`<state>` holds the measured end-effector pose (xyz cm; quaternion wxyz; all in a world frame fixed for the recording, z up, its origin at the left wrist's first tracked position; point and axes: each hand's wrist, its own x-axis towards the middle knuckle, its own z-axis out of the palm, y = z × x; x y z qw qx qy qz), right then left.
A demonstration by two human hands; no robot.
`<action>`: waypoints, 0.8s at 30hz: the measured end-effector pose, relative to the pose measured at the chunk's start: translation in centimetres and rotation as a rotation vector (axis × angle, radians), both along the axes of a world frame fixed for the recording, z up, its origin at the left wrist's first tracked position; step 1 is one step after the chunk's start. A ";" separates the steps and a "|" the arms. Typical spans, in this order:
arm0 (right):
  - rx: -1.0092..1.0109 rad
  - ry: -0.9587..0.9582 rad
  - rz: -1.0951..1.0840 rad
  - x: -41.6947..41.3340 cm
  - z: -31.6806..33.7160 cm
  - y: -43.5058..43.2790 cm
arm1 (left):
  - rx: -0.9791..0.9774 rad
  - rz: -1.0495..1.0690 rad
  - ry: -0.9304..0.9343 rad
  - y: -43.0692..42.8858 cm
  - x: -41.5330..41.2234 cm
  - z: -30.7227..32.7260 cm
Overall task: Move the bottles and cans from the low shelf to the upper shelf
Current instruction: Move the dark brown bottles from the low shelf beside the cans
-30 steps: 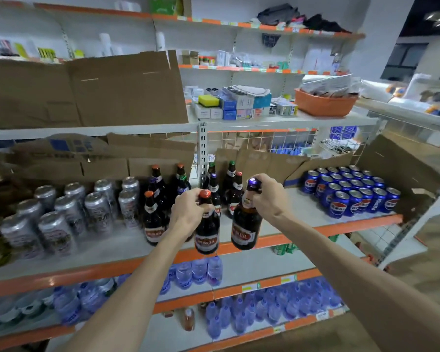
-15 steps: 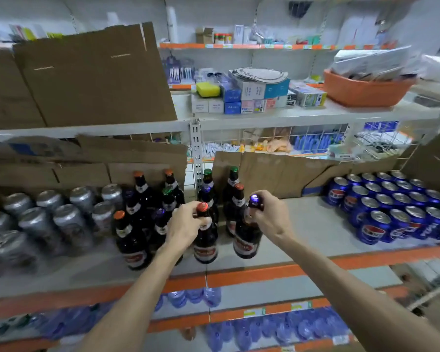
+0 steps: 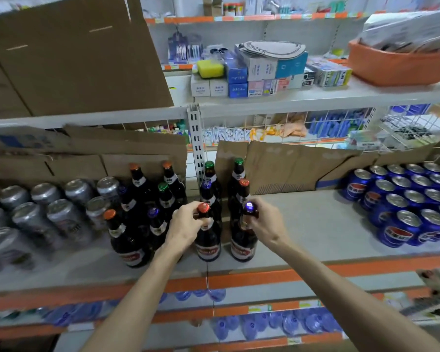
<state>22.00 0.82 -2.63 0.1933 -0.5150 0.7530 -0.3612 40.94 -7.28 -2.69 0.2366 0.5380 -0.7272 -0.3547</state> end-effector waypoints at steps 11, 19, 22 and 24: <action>0.087 -0.013 0.053 1.1 0.1 0.6 | -0.003 -0.025 0.008 0.5 0.1 -0.8; 0.098 0.074 0.021 0.9 0.1 -0.2 | -0.007 -0.029 -0.056 0.0 0.3 -0.6; 0.120 0.079 0.088 0.2 0.4 -0.6 | 0.000 -0.043 -0.064 -0.3 0.5 -0.6; 0.129 0.073 0.100 0.1 0.5 -0.8 | 0.005 -0.068 -0.050 -0.5 0.5 -0.6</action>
